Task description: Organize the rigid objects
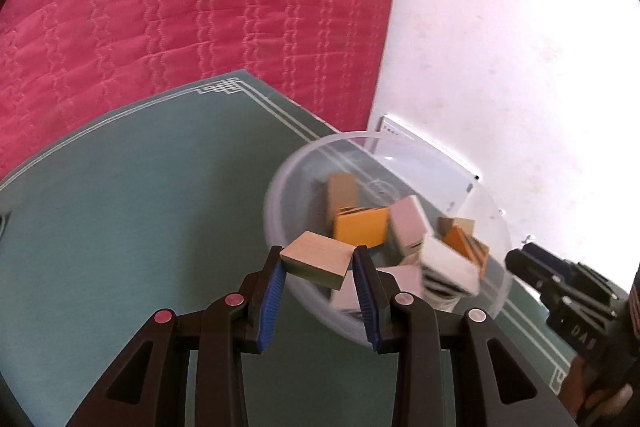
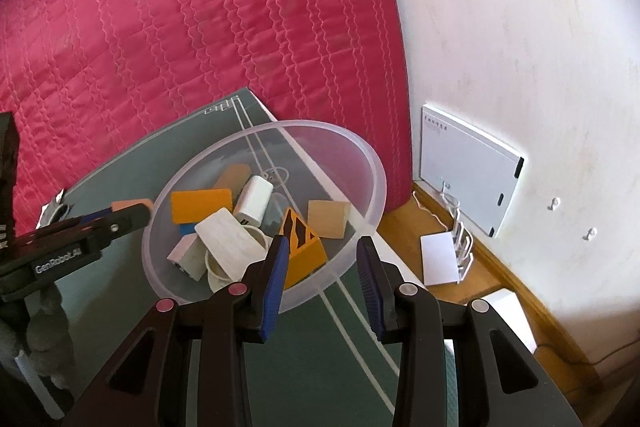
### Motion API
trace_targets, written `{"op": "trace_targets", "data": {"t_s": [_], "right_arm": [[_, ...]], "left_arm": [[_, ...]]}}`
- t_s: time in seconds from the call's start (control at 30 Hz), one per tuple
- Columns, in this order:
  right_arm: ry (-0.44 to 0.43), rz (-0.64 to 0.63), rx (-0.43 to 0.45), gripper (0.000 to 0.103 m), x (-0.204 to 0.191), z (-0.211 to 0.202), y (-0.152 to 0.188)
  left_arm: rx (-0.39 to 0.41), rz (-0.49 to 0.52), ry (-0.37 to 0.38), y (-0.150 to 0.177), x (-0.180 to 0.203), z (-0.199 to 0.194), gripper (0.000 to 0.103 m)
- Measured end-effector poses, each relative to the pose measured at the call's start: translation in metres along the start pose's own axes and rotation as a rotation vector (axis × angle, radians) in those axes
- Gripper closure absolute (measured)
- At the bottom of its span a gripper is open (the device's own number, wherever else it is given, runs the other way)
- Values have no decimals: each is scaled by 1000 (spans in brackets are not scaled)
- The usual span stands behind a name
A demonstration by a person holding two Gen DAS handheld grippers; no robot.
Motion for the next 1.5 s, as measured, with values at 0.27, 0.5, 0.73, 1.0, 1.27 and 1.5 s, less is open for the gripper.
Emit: {"op": "trace_targets", "data": {"t_s": [0.27,0.5,0.73,1.0,1.27,1.5], "right_arm": [[-9,6,13,66,1,-4,1],[-15,5,13,66,1,-4,2],[-15,1,13,66,0,-5,2],[-15,-14,14,66,-5,-9,3],[-7,-14,28,56,-10,-11,2],[-12,-19,49,31,-17,-16,3]], "left_arm": [[-6,14,9,-4,19,19,67],[-21,4,-8,-2,16,31,42],[34,13,-41,-2,10,17,29],[93,31,-106,-1,5,-1,20],[138,73,-182,2,5,-11,8],[186,94,-247,4,5,-25,1]]}}
Point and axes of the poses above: each gripper's, at about its wrist camera, not at the fingertips, and z roughly the way its jaws point, x to its right, y to its underside, the point moved 4 cm from there along z, roughly the way its jaws point, and after that the axes turned 6 degrees about -z, right-handed, at the moved point
